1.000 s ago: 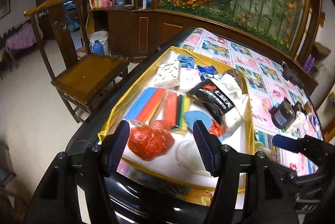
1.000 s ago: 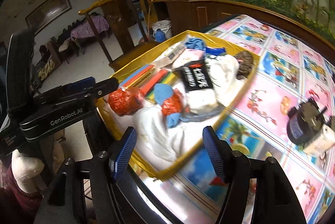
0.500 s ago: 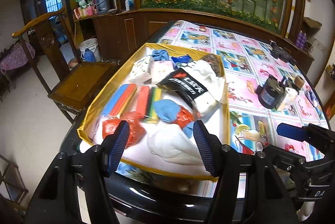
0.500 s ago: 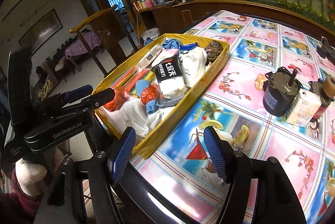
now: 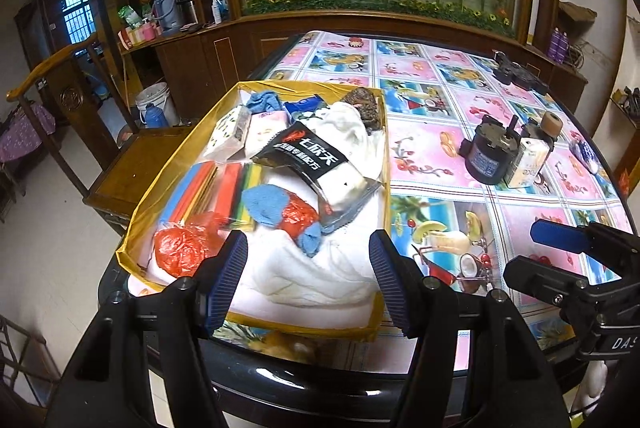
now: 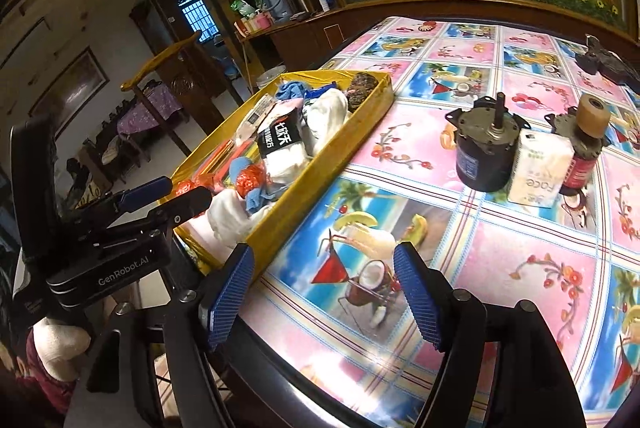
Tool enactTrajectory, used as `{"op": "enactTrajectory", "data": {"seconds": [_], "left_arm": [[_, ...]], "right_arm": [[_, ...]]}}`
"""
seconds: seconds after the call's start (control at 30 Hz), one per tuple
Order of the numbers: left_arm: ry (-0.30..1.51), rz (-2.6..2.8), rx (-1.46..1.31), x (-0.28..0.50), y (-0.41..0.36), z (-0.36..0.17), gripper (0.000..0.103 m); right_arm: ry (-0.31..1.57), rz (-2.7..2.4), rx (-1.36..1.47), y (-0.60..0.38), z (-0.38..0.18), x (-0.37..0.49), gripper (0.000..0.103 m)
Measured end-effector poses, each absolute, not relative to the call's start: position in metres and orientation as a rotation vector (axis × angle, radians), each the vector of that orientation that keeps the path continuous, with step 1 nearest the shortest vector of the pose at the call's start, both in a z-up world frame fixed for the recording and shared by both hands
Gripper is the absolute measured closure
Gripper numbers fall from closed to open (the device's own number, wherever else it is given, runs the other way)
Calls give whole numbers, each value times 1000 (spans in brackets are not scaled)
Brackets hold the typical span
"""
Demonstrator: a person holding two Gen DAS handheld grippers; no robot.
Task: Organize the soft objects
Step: 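Withdraw both open tools from the box toward the tissue packs on the table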
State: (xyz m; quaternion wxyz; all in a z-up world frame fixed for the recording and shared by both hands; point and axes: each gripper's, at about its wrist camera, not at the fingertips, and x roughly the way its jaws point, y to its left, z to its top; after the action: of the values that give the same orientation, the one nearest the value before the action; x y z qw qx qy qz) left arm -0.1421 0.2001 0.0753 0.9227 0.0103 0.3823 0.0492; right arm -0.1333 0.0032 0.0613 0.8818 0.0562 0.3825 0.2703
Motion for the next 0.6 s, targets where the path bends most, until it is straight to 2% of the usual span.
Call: {"op": "enactTrajectory", "data": {"seconds": [0.6], "left_arm": [[840,4,96,-134,155,65,41]], "right_arm": [[790,447,301,-95,40,-144,29]]}}
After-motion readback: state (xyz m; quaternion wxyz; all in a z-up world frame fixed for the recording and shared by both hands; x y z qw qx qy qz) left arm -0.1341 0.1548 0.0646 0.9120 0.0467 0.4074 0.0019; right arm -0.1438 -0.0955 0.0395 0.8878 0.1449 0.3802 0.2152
